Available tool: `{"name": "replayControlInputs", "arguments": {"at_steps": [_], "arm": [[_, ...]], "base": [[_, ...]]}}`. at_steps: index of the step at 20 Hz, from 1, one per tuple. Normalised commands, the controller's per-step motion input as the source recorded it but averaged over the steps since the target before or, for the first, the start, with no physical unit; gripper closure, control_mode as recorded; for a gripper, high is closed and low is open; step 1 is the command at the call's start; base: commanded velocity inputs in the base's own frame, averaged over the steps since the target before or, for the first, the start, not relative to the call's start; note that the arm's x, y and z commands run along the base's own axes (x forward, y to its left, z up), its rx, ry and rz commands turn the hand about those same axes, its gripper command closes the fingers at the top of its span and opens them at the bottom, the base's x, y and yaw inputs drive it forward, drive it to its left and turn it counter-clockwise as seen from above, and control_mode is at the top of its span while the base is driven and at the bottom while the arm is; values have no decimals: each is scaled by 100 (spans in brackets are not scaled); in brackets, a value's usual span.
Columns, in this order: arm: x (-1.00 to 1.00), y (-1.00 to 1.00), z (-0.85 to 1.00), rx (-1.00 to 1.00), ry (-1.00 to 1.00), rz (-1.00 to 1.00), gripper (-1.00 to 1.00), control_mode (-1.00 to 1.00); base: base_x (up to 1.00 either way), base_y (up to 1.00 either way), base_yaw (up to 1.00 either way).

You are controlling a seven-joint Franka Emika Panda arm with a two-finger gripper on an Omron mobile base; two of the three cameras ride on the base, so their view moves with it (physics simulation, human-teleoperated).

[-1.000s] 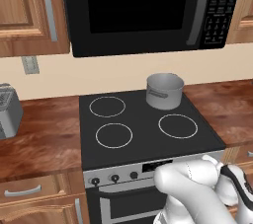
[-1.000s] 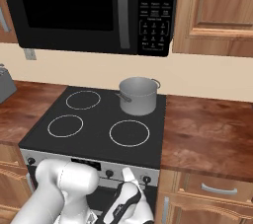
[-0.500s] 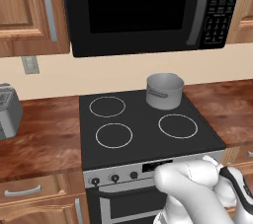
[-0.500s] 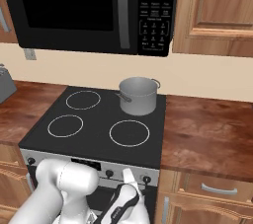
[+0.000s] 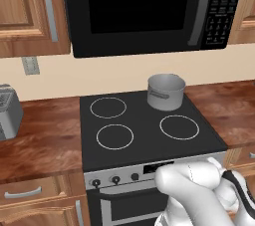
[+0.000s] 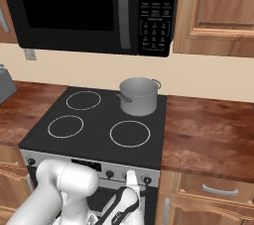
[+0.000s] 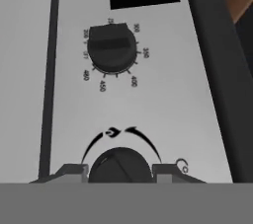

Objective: Turn off the rear right burner of the stove.

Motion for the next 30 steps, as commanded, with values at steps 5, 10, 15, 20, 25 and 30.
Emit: {"name": "replayControlInputs", "arguments": {"at_steps": [5,10,15,20,25,30], "arm": [[3,0,1,26,0,-8,100,-100],[12,0,6,26,0,-8,100,-100],[11,0,6,28,0,-9,100,-100],[8,0,10,29,1,-9,100,-100],[6,0,9,31,5,-10,100,-100],[7,0,8,32,6,-10,100,-100]], "base": [[0,0,0],[0,0,0],[0,0,0],[0,0,0],[0,0,0],[0,0,0]]}}
